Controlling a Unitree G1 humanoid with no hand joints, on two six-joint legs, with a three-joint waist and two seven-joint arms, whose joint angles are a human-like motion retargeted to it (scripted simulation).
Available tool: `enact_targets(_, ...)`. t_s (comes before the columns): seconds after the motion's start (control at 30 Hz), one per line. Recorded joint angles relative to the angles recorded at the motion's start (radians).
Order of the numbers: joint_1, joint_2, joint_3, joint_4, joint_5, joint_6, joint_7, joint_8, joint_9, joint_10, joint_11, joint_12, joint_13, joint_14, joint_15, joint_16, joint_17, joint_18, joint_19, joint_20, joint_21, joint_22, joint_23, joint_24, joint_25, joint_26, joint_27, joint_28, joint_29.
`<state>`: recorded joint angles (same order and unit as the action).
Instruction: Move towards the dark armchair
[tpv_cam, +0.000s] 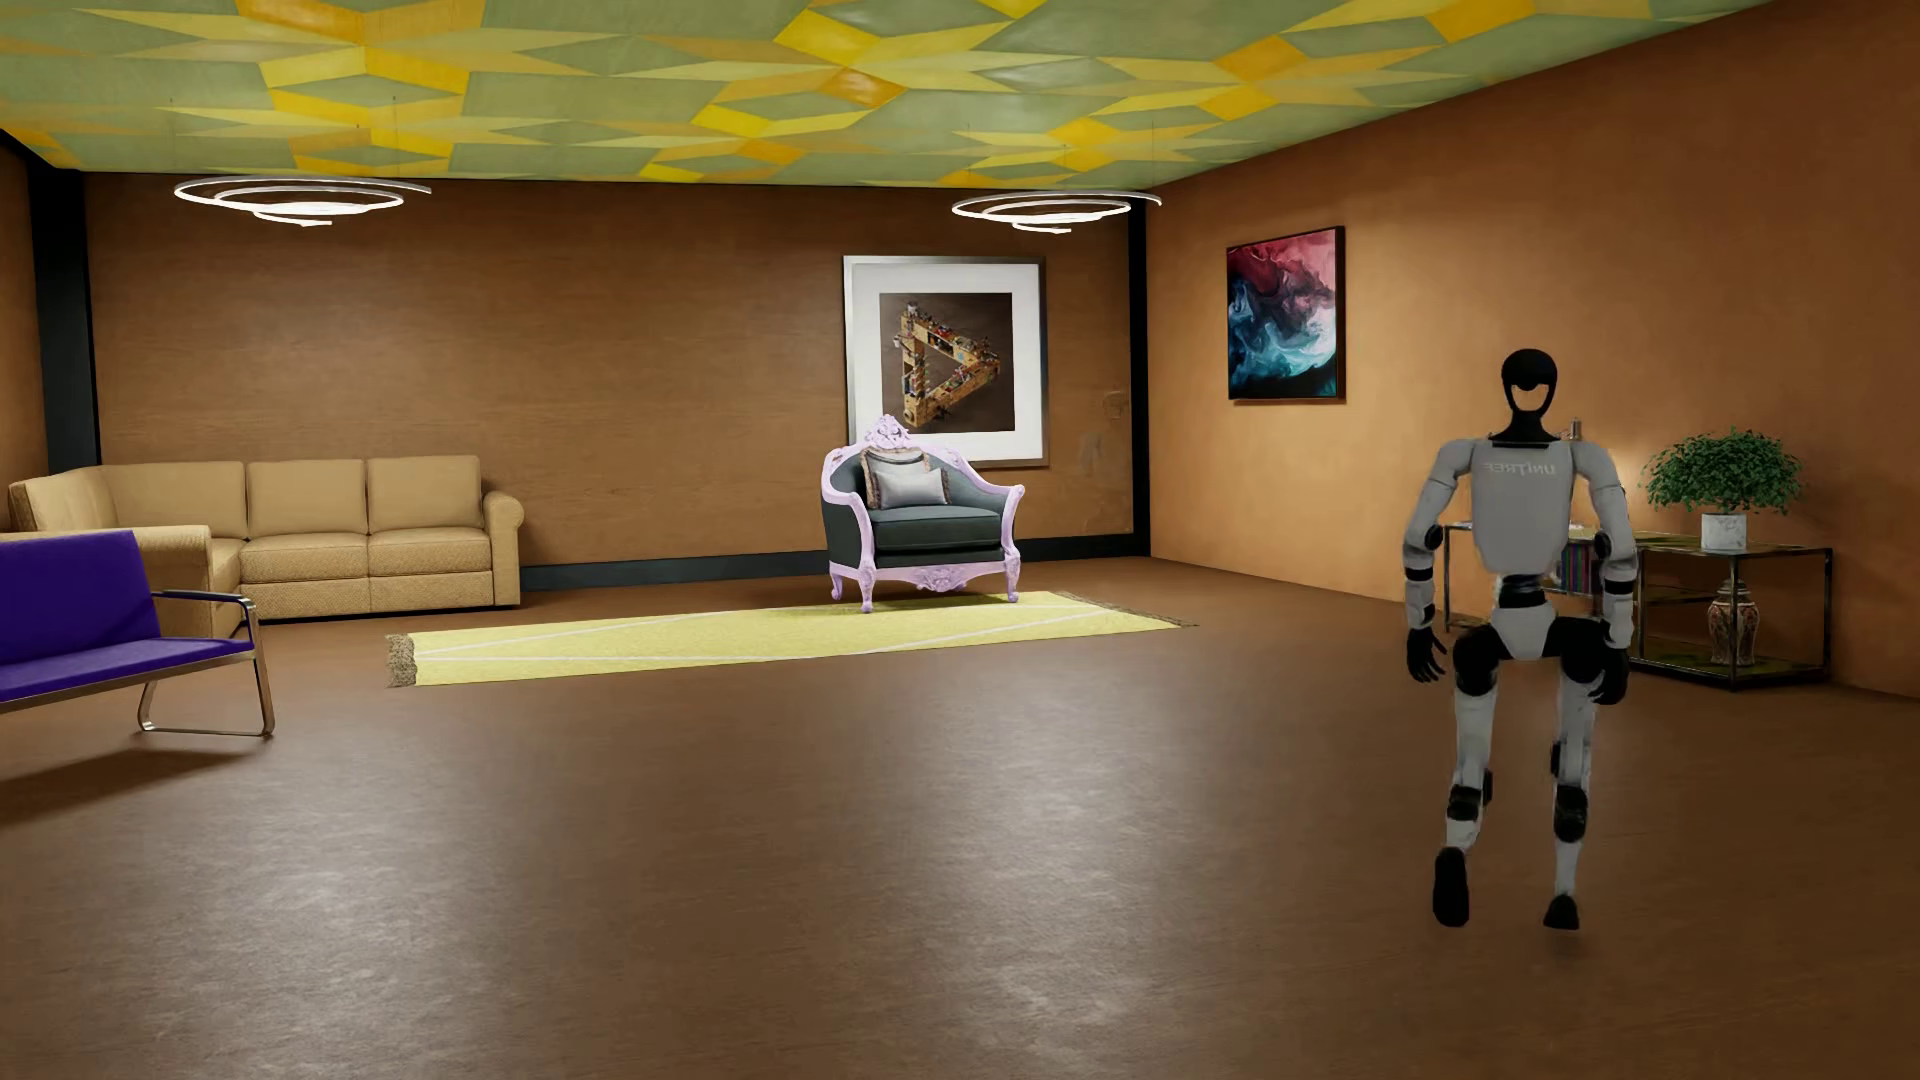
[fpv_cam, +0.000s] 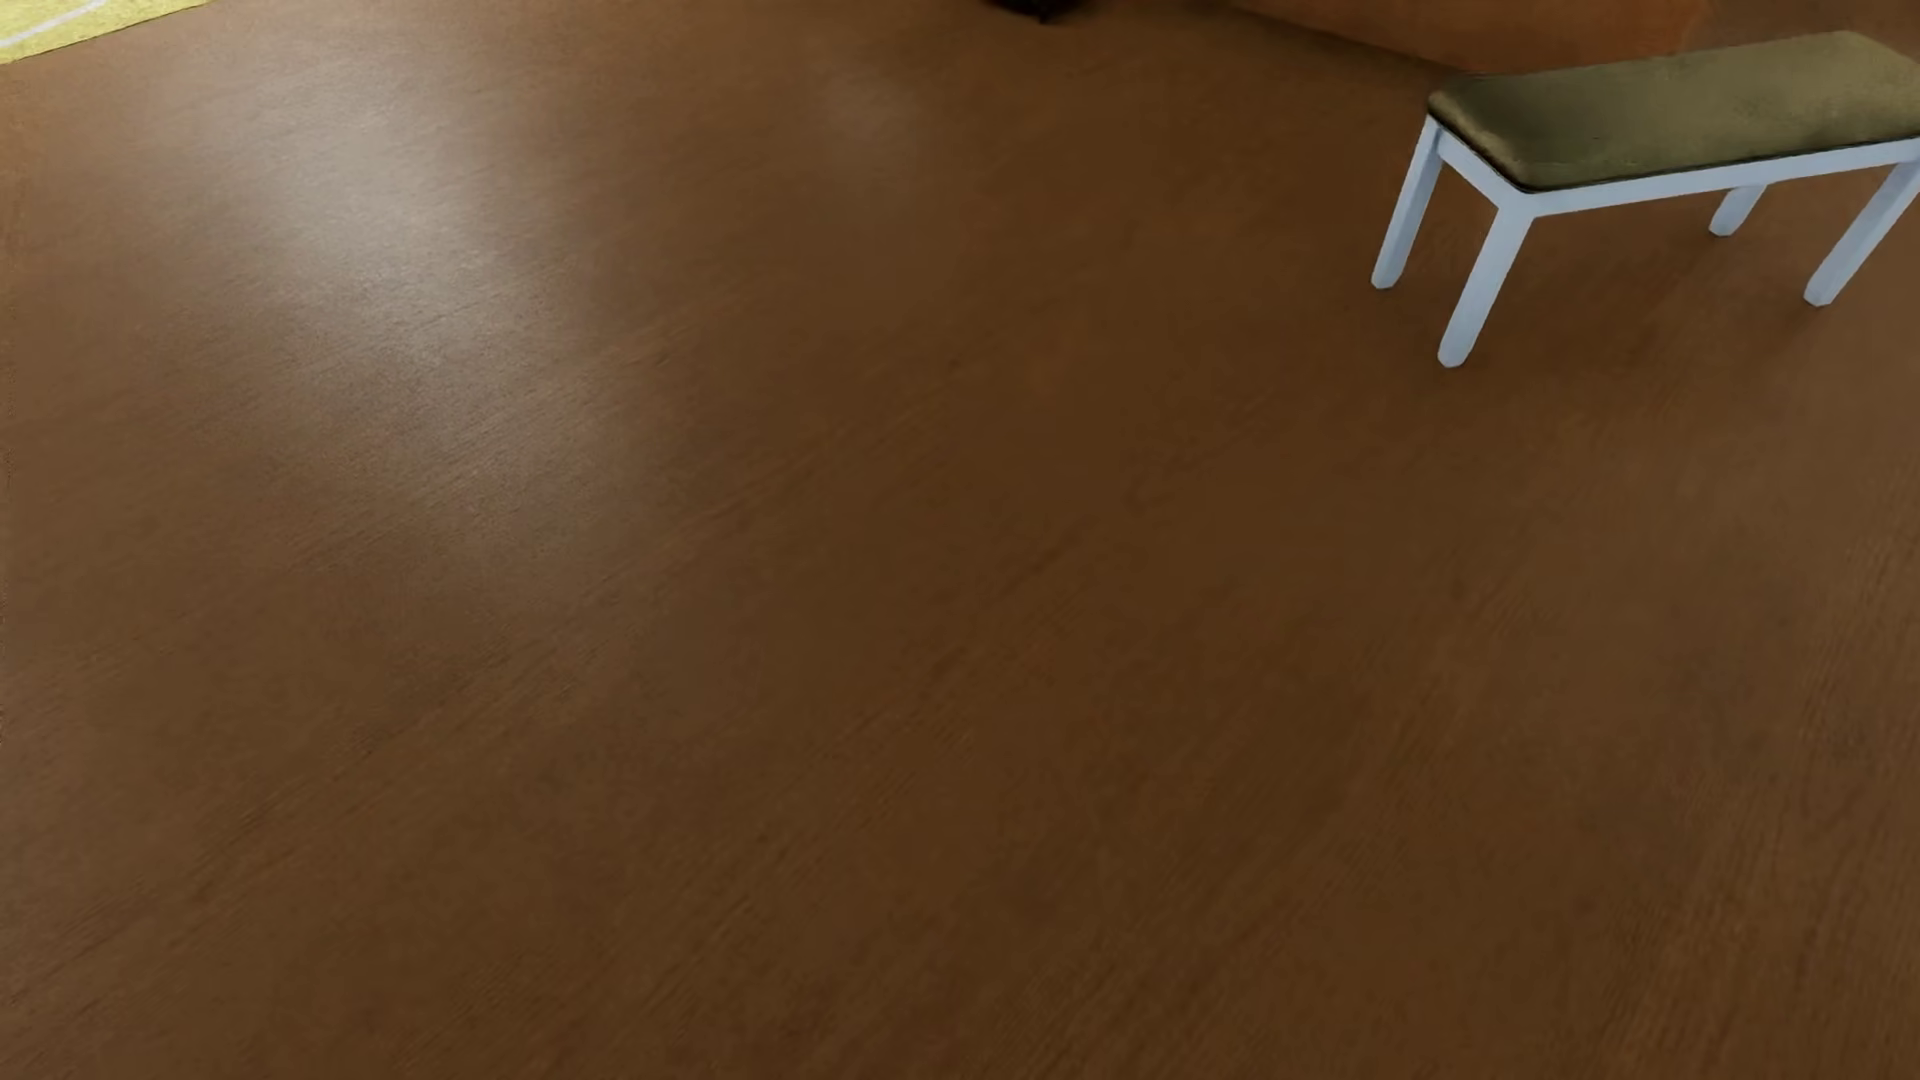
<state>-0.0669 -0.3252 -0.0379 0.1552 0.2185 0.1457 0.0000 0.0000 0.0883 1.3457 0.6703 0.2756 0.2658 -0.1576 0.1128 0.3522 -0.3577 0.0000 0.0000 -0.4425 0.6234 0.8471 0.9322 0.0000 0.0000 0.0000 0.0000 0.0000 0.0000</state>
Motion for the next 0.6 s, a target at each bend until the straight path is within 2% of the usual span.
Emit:
enact_targets(0.03,-0.099,0.106,0.054,-0.021,-0.009,-0.027,0.000,0.000,0.004,0.012,-0.051,0.011,-0.026,-0.086,-0.077,0.000,-0.006,0.000,0.000,-0.014,0.000,0.015,-0.007,0.000,0.000,0.000,0.000,0.000,0.000)
enact_targets(0.07,-0.192,0.188,0.129,-0.025,-0.017,-0.053,0.000,0.000,-0.007,-0.049,-0.094,0.028,-0.046,-0.118,-0.153,0.001,-0.015,0.000,0.000,-0.004,-0.004,0.021,-0.032,0.000,0.000,0.000,0.000,0.000,0.000)
enact_targets(0.13,-0.288,0.410,0.228,-0.036,-0.065,-0.090,0.000,0.000,0.015,-0.318,-0.204,0.051,-0.067,-0.105,-0.308,0.015,-0.052,0.000,0.000,0.000,-0.012,0.028,-0.161,0.000,0.000,0.000,0.000,0.000,0.000)
enact_targets(0.2,-0.368,0.553,0.286,-0.010,-0.084,-0.090,0.000,0.000,0.004,-0.665,-0.254,0.070,-0.117,-0.046,-0.462,0.012,-0.074,0.000,0.000,0.019,-0.060,0.029,-0.219,0.000,0.000,0.000,0.000,0.000,0.000)
enact_targets(0.23,-0.400,0.595,0.299,-0.005,-0.092,-0.090,0.000,0.000,-0.013,-0.795,-0.259,0.075,-0.137,-0.007,-0.501,0.011,-0.084,0.000,0.000,0.011,-0.078,0.038,-0.252,0.000,0.000,0.000,0.000,0.000,0.000)
enact_targets(0.27,-0.421,0.640,0.316,0.019,-0.099,-0.086,0.000,0.000,-0.027,-1.174,-0.256,0.079,-0.162,0.266,-0.512,0.011,-0.086,0.000,0.000,0.005,-0.077,0.052,-0.253,0.000,0.000,0.000,0.000,0.000,0.000)
enact_targets(0.3,-0.443,0.686,0.346,0.029,-0.135,-0.094,0.000,0.000,-0.022,-0.847,-0.241,0.086,-0.169,0.052,-0.482,0.011,-0.082,0.000,0.000,0.010,-0.104,0.061,-0.256,0.000,0.000,0.000,0.000,0.000,0.000)
enact_targets(0.33,-0.468,0.728,0.365,0.022,-0.173,-0.100,0.000,0.000,-0.020,-0.736,-0.203,0.089,-0.157,-0.057,-0.420,0.005,-0.075,0.000,0.000,0.002,-0.142,0.080,-0.273,0.000,0.000,0.000,0.000,0.000,0.000)
enact_targets(0.37,-0.497,0.724,0.374,0.010,-0.208,-0.111,0.000,0.000,-0.045,-0.626,-0.121,0.097,-0.127,0.003,-0.293,-0.001,-0.061,0.000,0.000,-0.004,-0.139,0.111,-0.253,0.000,0.000,0.000,0.000,0.000,0.000)
enact_targets(0.4,-0.503,0.693,0.362,-0.038,-0.241,-0.140,0.000,0.000,-0.053,-0.518,0.021,0.097,-0.110,0.018,-0.084,-0.003,-0.025,0.000,0.000,-0.016,-0.141,0.155,-0.187,0.000,0.000,0.000,0.000,0.000,0.000)
enact_targets(0.43,-0.451,0.623,0.340,-0.073,-0.248,-0.143,0.000,0.000,-0.042,-0.462,0.225,0.087,-0.087,-0.031,0.086,-0.007,-0.014,0.000,0.000,-0.008,-0.152,0.180,-0.137,0.000,0.000,0.000,0.000,0.000,0.000)
enact_targets(0.47,-0.379,0.498,0.324,-0.149,-0.267,-0.157,0.000,0.000,-0.022,-0.470,0.487,0.087,-0.066,-0.087,0.137,-0.014,-0.013,0.000,0.000,0.021,-0.138,0.149,-0.121,0.000,0.000,0.000,0.000,0.000,0.000)
enact_targets(0.5,-0.271,0.403,0.273,-0.178,-0.248,-0.151,0.000,0.000,-0.004,-0.515,0.649,0.085,-0.075,-0.114,0.047,-0.014,-0.006,0.000,0.000,0.019,-0.072,0.130,-0.075,0.000,0.000,0.000,0.000,0.000,0.000)
enact_targets(0.53,-0.178,0.290,0.214,-0.173,-0.202,-0.124,0.000,0.000,0.003,-0.560,0.730,0.068,-0.060,-0.121,-0.034,-0.016,0.019,0.000,0.000,0.021,-0.102,0.098,-0.044,0.000,0.000,0.000,0.000,0.000,0.000)
enact_targets(0.57,-0.078,0.183,0.150,-0.176,-0.170,-0.102,0.000,0.000,0.005,-0.628,0.703,0.062,-0.024,-0.124,-0.031,-0.008,-0.001,0.000,0.000,0.018,-0.057,0.044,-0.094,0.000,0.000,0.000,0.000,0.000,0.000)
enact_targets(0.6,0.030,0.110,0.085,-0.176,-0.150,-0.088,0.000,0.000,0.010,-0.701,0.562,0.059,-0.007,-0.125,0.016,-0.001,0.037,0.000,0.000,0.035,-0.102,0.001,-0.018,0.000,0.000,0.000,0.000,0.000,0.000)
